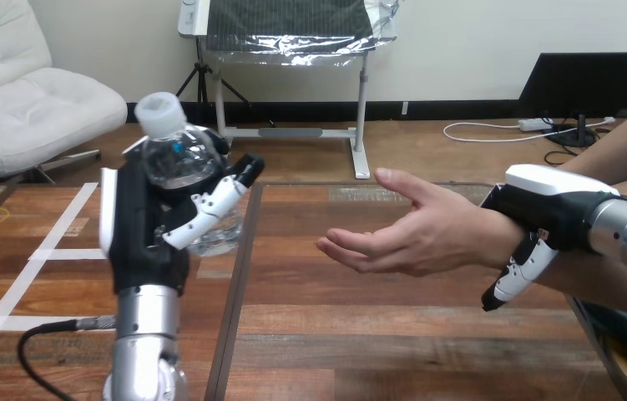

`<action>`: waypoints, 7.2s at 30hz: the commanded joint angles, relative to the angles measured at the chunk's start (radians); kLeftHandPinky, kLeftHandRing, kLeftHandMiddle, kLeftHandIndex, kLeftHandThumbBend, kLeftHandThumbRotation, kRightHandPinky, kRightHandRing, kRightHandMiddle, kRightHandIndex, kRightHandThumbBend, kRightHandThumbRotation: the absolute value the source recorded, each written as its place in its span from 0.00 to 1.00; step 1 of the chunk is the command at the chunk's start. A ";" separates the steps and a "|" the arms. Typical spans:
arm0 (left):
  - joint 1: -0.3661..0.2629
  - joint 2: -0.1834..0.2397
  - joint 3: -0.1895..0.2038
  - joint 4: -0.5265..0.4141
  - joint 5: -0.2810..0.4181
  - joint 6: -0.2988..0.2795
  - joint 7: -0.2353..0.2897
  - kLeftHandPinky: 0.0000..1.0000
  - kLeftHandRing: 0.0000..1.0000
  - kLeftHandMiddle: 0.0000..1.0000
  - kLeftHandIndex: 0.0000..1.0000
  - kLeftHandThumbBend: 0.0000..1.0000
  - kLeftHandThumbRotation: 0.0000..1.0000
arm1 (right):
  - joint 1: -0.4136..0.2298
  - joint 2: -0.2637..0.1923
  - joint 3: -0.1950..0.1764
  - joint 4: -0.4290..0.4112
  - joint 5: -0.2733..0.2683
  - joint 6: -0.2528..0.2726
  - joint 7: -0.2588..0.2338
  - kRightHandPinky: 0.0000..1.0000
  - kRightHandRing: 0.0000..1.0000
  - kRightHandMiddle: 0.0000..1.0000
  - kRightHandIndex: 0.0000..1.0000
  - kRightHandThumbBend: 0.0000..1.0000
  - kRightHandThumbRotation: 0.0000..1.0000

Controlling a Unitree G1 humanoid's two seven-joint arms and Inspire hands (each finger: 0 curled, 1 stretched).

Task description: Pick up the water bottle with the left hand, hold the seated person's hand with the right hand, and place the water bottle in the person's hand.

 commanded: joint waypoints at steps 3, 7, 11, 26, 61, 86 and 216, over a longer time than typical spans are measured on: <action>-0.131 -0.019 -0.024 0.056 0.006 -0.053 -0.009 0.21 0.26 0.32 0.38 0.57 0.00 | -0.076 -0.030 -0.033 0.000 -0.003 -0.004 -0.019 0.24 0.32 0.41 0.42 0.88 0.08; -0.152 -0.022 -0.027 0.101 0.008 -0.066 -0.006 0.22 0.27 0.32 0.39 0.58 0.00 | -0.078 -0.025 -0.033 -0.003 0.000 0.002 -0.012 0.23 0.31 0.40 0.42 0.88 0.08; -0.169 -0.023 -0.029 0.138 0.009 -0.077 -0.004 0.22 0.27 0.32 0.39 0.59 0.00 | -0.079 -0.022 -0.031 -0.007 0.003 0.007 -0.005 0.23 0.31 0.41 0.41 0.89 0.09; -0.287 -0.034 -0.032 0.381 0.021 -0.171 -0.006 0.25 0.30 0.36 0.41 0.62 0.00 | -0.082 -0.006 -0.022 -0.020 0.016 -0.001 0.000 0.26 0.35 0.44 0.41 0.89 0.10; -0.478 -0.162 -0.028 0.717 -0.028 -0.255 -0.062 0.31 0.34 0.39 0.44 0.67 0.00 | -0.105 0.048 0.000 -0.087 -0.003 0.097 0.041 0.26 0.34 0.42 0.42 0.89 0.11; -0.496 -0.256 -0.056 0.772 -0.062 -0.307 -0.072 0.30 0.35 0.39 0.42 0.70 0.00 | -0.122 0.061 0.007 -0.090 -0.005 0.102 0.063 0.26 0.35 0.43 0.44 0.89 0.14; -0.051 -0.031 -0.158 -0.023 -0.039 -0.032 -0.151 1.00 0.99 0.92 0.87 0.83 1.00 | 0.252 0.037 -0.228 -0.393 0.138 0.104 -0.157 0.64 0.86 0.89 0.92 1.00 0.98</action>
